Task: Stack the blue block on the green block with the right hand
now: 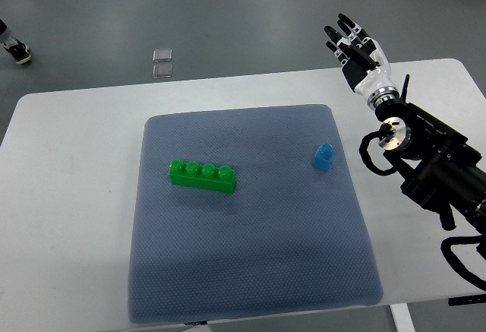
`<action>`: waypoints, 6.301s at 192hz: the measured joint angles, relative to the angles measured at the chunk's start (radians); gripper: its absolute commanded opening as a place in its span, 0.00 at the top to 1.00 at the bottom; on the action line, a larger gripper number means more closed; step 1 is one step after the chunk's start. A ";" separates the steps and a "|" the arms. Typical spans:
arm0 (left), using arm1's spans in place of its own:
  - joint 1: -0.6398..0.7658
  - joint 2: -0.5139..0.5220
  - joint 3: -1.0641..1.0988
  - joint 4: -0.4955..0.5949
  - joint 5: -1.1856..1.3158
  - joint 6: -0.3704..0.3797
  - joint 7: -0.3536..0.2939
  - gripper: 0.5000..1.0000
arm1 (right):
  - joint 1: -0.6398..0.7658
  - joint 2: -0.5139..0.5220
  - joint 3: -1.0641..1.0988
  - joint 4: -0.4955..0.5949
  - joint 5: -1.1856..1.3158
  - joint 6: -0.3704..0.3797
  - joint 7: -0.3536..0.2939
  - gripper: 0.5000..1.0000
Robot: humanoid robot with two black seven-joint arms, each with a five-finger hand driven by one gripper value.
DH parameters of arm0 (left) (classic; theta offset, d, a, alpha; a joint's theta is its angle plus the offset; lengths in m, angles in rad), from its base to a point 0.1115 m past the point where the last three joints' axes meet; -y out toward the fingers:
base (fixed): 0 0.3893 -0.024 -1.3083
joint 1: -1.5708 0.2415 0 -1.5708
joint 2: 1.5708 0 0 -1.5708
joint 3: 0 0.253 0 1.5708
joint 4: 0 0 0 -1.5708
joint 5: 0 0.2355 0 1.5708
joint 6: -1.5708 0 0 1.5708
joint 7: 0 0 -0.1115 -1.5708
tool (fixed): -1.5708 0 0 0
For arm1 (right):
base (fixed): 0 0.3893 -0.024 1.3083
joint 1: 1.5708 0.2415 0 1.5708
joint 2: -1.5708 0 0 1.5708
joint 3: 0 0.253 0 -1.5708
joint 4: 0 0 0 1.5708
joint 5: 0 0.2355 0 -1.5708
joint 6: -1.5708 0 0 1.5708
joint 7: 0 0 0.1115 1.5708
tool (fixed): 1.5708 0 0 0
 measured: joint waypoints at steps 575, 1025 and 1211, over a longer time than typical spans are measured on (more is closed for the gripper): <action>0.003 0.000 -0.003 0.002 0.004 -0.002 0.000 0.00 | 0.266 -0.422 -0.509 0.404 -1.544 0.173 0.073 0.16; 0.003 0.000 -0.003 0.002 0.004 -0.002 0.000 0.00 | 0.172 -0.414 -0.765 0.399 -1.605 -0.161 0.081 0.19; 0.003 0.000 -0.003 0.002 0.005 -0.002 0.000 0.00 | 0.174 -0.415 -0.765 0.400 -1.609 -0.161 0.084 0.48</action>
